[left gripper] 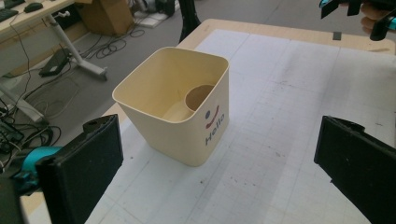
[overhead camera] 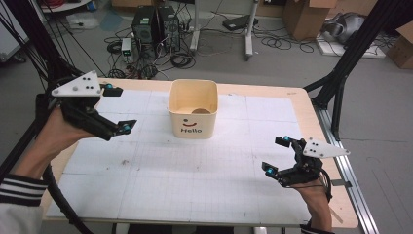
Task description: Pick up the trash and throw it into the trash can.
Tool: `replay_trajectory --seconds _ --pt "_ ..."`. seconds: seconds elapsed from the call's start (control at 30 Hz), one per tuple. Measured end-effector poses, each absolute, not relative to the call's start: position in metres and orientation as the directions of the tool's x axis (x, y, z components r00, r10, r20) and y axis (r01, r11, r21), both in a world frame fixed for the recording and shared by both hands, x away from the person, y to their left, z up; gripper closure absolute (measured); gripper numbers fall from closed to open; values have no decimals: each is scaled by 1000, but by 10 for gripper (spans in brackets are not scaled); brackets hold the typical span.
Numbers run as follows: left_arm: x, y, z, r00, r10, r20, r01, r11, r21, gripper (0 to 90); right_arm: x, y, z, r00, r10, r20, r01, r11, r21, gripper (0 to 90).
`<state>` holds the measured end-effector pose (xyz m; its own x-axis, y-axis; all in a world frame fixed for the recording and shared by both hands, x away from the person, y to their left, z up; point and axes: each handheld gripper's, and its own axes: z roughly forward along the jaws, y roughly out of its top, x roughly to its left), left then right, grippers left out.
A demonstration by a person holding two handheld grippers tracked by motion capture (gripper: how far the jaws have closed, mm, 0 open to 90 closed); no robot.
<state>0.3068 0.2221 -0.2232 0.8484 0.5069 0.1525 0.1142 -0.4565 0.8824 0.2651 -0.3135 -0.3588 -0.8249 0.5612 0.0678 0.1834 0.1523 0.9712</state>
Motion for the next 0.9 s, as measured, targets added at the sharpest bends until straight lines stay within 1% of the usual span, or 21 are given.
replay_trajectory --seconds 0.43,0.6,0.73,0.9 --pt "276 253 -285 834 545 86 112 -320 941 17 264 -314 -358 -824 563 62 175 149 973 2" --pt "263 267 -302 828 557 66 90 -248 965 17 265 -314 -358 -826 560 65 175 145 974 2" --pt "257 276 -314 814 578 64 90 -233 968 17 265 -313 -359 -827 558 71 181 144 973 2" --pt "251 284 -330 812 582 49 81 -194 978 17 265 -311 -359 -827 557 74 185 146 972 2"
